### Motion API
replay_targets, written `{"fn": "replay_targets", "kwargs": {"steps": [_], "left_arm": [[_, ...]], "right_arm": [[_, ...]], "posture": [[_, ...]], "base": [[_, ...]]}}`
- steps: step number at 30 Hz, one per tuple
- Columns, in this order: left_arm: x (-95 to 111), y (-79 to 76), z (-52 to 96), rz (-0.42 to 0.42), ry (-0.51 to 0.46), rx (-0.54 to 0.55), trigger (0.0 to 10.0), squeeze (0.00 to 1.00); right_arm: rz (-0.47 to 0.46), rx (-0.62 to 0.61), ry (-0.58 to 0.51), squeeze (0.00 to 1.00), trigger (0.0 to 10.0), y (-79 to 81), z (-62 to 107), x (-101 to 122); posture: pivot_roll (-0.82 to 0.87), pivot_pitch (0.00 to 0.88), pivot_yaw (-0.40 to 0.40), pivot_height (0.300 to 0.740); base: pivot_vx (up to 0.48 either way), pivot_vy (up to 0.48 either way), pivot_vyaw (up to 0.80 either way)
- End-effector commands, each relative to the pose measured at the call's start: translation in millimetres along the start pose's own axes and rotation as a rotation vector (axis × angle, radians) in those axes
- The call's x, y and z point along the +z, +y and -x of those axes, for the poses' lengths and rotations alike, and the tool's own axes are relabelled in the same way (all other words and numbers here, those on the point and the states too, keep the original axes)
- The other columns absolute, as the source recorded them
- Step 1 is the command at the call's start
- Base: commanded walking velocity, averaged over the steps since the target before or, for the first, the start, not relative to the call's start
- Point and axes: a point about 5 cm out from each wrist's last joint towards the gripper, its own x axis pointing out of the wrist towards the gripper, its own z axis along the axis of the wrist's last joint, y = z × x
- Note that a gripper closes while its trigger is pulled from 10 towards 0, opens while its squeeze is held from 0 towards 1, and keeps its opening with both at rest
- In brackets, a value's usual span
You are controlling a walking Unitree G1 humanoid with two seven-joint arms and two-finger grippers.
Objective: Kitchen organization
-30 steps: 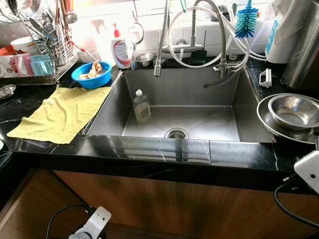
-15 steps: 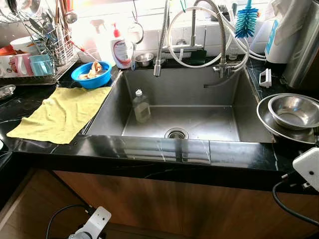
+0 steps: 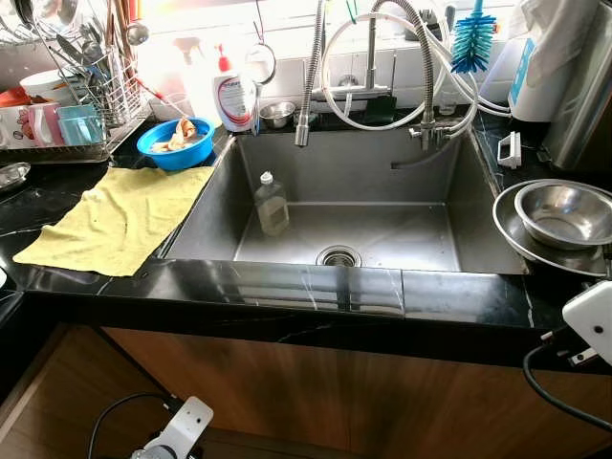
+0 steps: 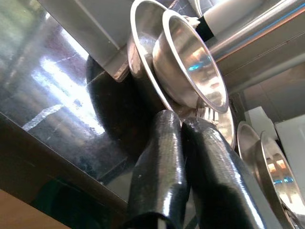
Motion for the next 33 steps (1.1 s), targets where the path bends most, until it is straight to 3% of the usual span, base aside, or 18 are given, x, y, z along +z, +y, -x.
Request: {"fn": "replay_targets", "kwargs": {"steps": [1,13,14,15,16,17,23,33], "left_arm": [[-2.3,4.4,0.7,-0.015,0.014,0.007,10.0,0.00],[-2.9,4.0,0.8,-0.013,0.016,0.007,10.0,0.00],[-3.1,4.0,0.8,-0.012,0.016,0.007,10.0,0.00],[-3.1,3.9,0.8,-0.012,0.016,0.007,10.0,0.00],[-3.1,3.8,0.8,-0.012,0.016,0.007,10.0,0.00],[-3.1,3.8,0.8,-0.012,0.016,0.007,10.0,0.00],[-3.0,3.5,0.8,-0.009,0.015,0.005,10.0,0.00],[-3.0,3.5,0.8,-0.008,0.014,0.006,10.0,0.00]], "right_arm": [[-0.004,0.021,-0.013,0.00,0.0,2.6,0.3,3.7],[-0.008,0.002,-0.023,0.00,0.0,0.2,-1.1,7.7],[-0.008,-0.016,-0.010,0.00,1.7,-1.4,-1.1,6.9],[-0.002,-0.058,0.006,0.00,9.1,-6.3,-1.3,6.1],[-0.001,-0.073,0.010,0.00,9.1,-8.3,-1.4,6.1],[-0.002,-0.084,0.013,0.00,10.0,-9.9,-1.5,6.1],[0.002,-0.199,0.069,0.00,10.0,-25.4,-2.6,2.2],[-0.009,-0.229,0.041,0.00,10.0,-26.8,-5.1,9.4]], "posture": [[-0.20,0.000,0.120,0.740],[-0.20,0.000,0.119,0.740],[-0.20,0.000,0.119,0.740],[-0.20,0.000,0.119,0.740],[-0.20,0.000,0.119,0.740],[-0.20,0.000,0.119,0.740],[-0.19,0.000,0.116,0.740],[-0.19,0.000,0.116,0.740]], "base": [[0.000,0.000,0.00],[0.000,0.000,0.00],[0.000,0.000,0.00],[0.000,0.000,0.00],[0.000,0.000,0.00],[0.000,0.000,0.00],[0.000,0.000,0.00],[0.000,0.000,0.00]]}}
